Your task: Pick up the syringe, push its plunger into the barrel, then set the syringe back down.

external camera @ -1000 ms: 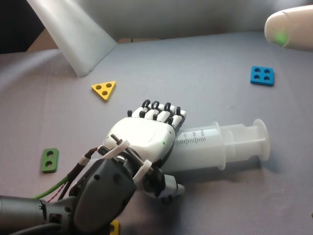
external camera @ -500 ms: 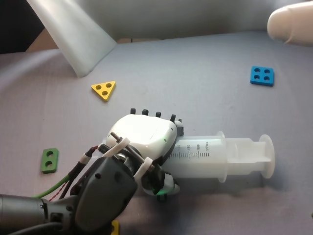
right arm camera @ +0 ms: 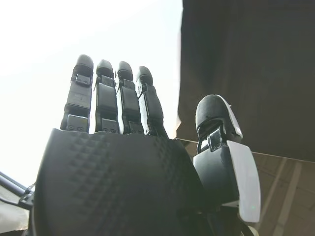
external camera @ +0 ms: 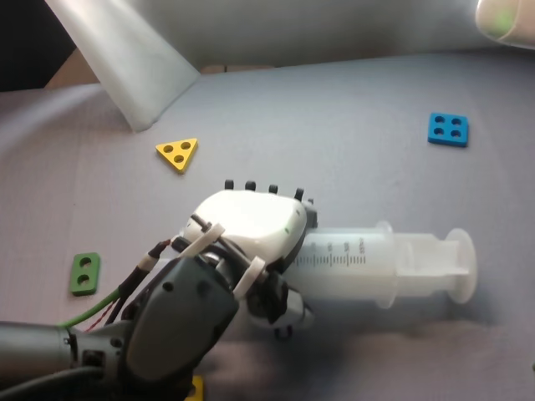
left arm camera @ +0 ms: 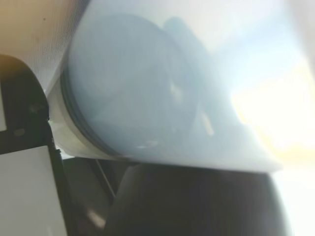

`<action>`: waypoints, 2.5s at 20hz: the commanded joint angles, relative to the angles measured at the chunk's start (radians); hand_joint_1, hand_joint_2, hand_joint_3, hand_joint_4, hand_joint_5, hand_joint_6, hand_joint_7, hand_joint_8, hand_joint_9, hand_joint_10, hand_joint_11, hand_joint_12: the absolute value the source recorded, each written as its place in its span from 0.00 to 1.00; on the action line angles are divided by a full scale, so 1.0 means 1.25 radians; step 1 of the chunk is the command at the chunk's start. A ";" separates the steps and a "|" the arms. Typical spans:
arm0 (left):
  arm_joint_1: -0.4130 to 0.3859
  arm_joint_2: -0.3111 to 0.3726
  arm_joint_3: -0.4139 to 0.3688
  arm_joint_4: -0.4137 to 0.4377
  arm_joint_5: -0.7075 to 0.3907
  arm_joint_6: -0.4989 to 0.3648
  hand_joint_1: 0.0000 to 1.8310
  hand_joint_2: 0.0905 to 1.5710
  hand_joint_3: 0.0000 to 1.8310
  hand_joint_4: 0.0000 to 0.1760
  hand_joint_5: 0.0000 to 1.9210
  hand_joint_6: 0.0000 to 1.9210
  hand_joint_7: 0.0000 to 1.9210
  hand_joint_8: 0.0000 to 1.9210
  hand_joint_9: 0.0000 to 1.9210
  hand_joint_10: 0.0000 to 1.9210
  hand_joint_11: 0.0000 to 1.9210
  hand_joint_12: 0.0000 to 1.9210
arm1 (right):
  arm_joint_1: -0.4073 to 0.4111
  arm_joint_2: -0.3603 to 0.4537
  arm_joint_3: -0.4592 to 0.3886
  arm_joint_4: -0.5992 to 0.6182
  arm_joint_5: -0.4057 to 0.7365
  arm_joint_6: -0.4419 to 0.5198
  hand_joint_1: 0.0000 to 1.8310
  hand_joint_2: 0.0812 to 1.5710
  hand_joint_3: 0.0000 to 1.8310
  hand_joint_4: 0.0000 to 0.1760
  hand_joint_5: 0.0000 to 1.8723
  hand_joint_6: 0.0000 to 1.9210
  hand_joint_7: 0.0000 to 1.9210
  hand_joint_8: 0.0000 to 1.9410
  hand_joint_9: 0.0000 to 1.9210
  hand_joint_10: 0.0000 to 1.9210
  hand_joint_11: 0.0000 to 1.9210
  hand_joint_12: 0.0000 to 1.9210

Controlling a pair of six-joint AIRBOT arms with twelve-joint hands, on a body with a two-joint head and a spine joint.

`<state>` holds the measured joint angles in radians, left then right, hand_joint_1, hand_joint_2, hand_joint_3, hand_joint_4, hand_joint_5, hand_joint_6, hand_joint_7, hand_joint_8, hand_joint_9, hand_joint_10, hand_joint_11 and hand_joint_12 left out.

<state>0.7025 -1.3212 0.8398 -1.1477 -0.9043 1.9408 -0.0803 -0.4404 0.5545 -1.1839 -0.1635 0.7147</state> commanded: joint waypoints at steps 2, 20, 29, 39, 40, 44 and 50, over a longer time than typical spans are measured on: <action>-0.025 0.009 -0.008 0.061 -0.047 -0.011 0.73 0.76 0.00 0.00 0.44 0.48 0.40 0.77 0.34 0.82 0.27 0.69 | 0.000 0.001 -0.004 -0.005 0.030 0.010 0.00 0.85 0.00 0.00 0.09 0.00 0.06 0.00 0.03 0.00 0.00 0.08; -0.138 0.117 -0.041 0.024 0.036 -0.011 0.73 0.78 0.00 0.00 0.42 0.50 0.37 0.82 0.31 0.86 0.23 0.75 | -0.116 0.085 -0.039 0.129 -0.239 0.620 0.00 0.86 0.00 0.00 0.04 0.00 0.02 0.00 0.00 0.00 0.00 0.00; -0.172 0.117 -0.034 0.013 0.060 -0.001 0.73 0.78 0.00 0.00 0.43 0.51 0.36 0.82 0.31 0.85 0.23 0.74 | -0.147 0.038 -0.041 0.257 -0.246 0.617 0.00 0.85 0.00 0.00 0.04 0.00 0.02 0.00 0.01 0.00 0.00 0.00; -0.179 0.117 -0.037 0.001 0.063 0.008 0.73 0.79 0.00 0.00 0.42 0.52 0.36 0.83 0.30 0.86 0.23 0.76 | -0.161 -0.044 -0.025 0.257 -0.246 0.621 0.00 0.85 0.00 0.00 0.04 0.00 0.02 0.00 0.00 0.00 0.00 0.00; -0.180 0.117 -0.037 0.000 0.063 0.009 0.73 0.78 0.00 0.00 0.42 0.52 0.36 0.82 0.31 0.85 0.23 0.76 | -0.161 -0.058 -0.018 0.257 -0.246 0.622 0.00 0.85 0.00 0.00 0.04 0.00 0.02 0.00 0.00 0.00 0.00 0.00; -0.181 0.117 -0.036 -0.003 0.063 0.011 0.73 0.79 0.00 0.00 0.41 0.53 0.36 0.83 0.30 0.86 0.23 0.75 | -0.161 -0.102 0.004 0.257 -0.247 0.632 0.00 0.85 0.00 0.00 0.04 0.00 0.02 0.00 0.01 0.00 0.00 0.00; -0.186 0.117 -0.038 -0.008 0.063 0.017 0.73 0.78 0.00 0.00 0.42 0.50 0.37 0.80 0.31 0.85 0.24 0.73 | -0.142 -0.155 0.005 0.257 -0.270 0.659 0.00 0.85 0.00 0.00 0.04 0.00 0.03 0.00 0.01 0.00 0.00 0.00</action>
<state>0.4911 -1.1744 0.7967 -1.2430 -0.7929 1.9759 -0.2714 -0.6327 0.5659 -0.8417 -0.5816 1.5276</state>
